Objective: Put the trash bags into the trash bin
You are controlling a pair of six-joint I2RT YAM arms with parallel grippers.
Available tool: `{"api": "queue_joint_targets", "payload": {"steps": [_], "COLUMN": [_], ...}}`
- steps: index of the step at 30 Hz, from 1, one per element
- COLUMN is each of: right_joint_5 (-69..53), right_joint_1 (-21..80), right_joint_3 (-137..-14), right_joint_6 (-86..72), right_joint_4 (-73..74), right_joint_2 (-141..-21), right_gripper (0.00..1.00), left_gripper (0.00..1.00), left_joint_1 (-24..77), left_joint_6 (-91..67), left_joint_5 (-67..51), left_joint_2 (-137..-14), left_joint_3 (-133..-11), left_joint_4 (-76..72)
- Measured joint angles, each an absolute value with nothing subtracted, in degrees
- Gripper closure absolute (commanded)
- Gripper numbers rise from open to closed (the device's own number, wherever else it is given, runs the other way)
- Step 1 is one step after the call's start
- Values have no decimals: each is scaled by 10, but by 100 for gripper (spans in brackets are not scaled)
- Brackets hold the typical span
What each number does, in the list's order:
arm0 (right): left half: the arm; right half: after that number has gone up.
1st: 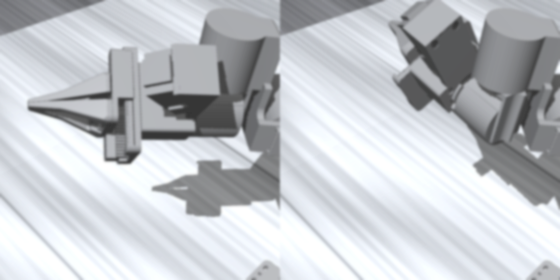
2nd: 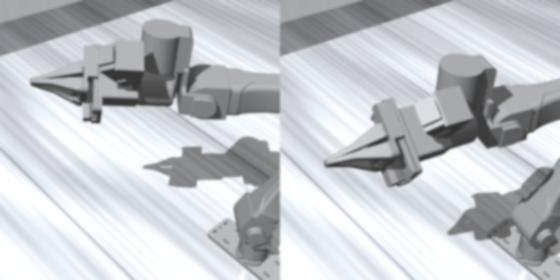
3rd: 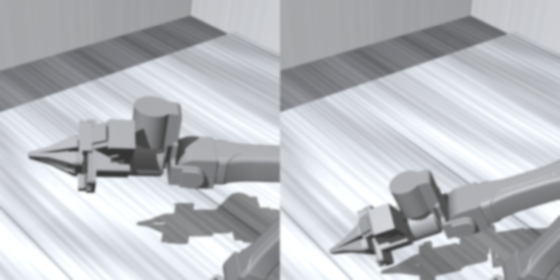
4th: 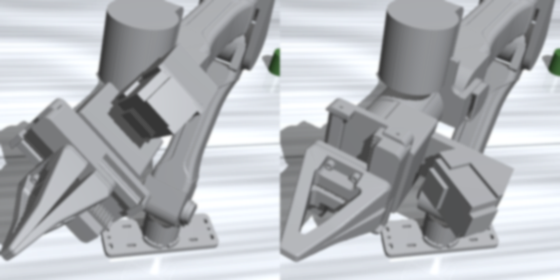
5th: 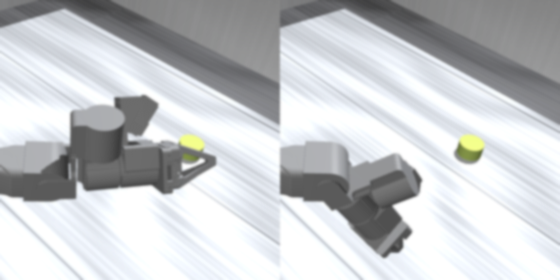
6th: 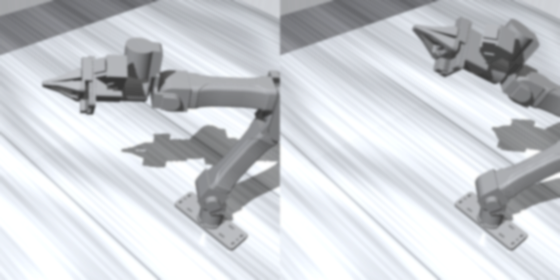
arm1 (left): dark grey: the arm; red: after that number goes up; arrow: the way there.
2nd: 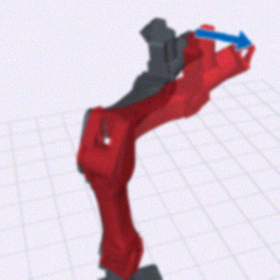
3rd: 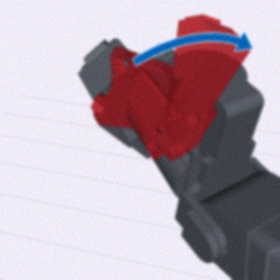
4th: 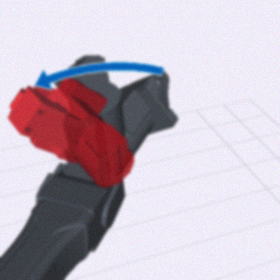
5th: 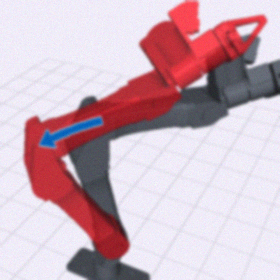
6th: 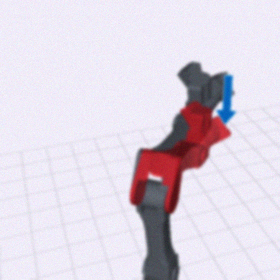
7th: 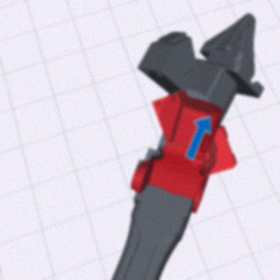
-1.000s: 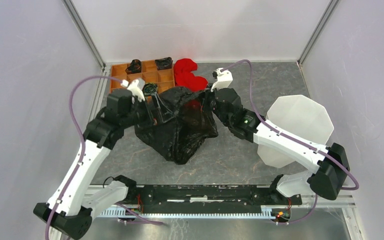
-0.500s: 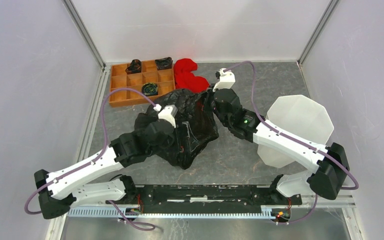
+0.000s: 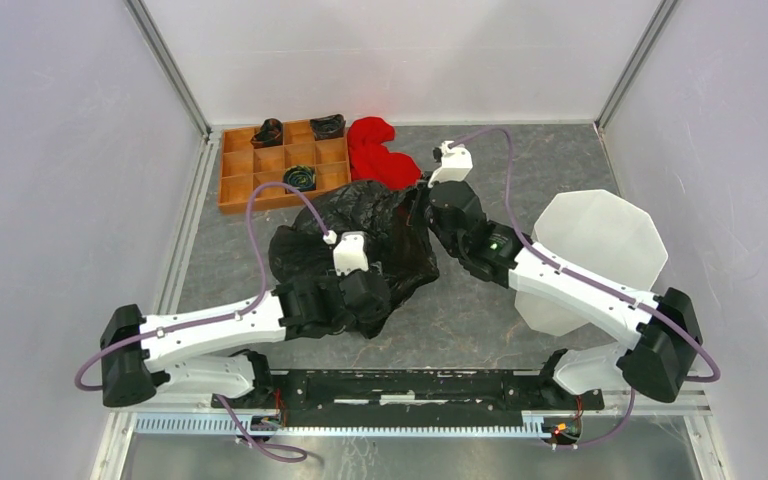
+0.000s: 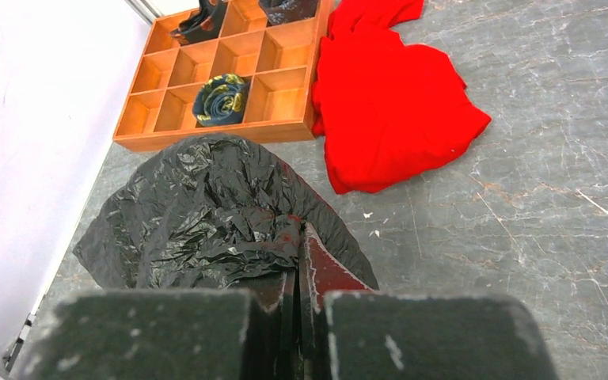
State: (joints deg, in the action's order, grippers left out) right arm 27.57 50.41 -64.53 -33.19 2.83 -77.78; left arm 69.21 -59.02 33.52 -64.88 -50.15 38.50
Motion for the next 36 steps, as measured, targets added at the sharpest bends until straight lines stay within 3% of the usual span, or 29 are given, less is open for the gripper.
{"api": "queue_joint_targets", "payload": {"steps": [6,8,11,14,18,21,23,29,33,36], "right_joint_5": [278,284,286,276,226,157,114,74,65,62], "right_joint_1": [504,502,489,453,429,432,435,435,435,435], "right_joint_3": [-621,-613,-610,-630,-734,-795,-787,-608,-517,-496], "right_joint_6": [-323,-305,-264,-208,-115,-69,-52,-42,-47,-47], "right_joint_4": [33,36,48,80,116,99,75,14,56,112], "right_joint_2": [-760,-754,-749,-749,-748,-723,-676,-549,-590,-616], "right_gripper": [100,100,100,100,99,100,99,100,100,99], "left_gripper": [92,97,98,98,98,98,98,98,98,98], "left_joint_1": [681,674,649,564,441,431,432,432,432,432], "left_joint_6": [-595,-592,-567,-480,-348,-281,-260,-255,-272,-275], "left_joint_5": [373,381,395,378,334,291,262,235,255,277], "left_joint_2": [-682,-682,-671,-647,-667,-693,-681,-571,-585,-580], "left_joint_3": [-502,-513,-550,-626,-855,-1043,-1082,-860,-687,-629], "left_joint_4": [413,436,464,475,477,451,411,366,419,484]}}
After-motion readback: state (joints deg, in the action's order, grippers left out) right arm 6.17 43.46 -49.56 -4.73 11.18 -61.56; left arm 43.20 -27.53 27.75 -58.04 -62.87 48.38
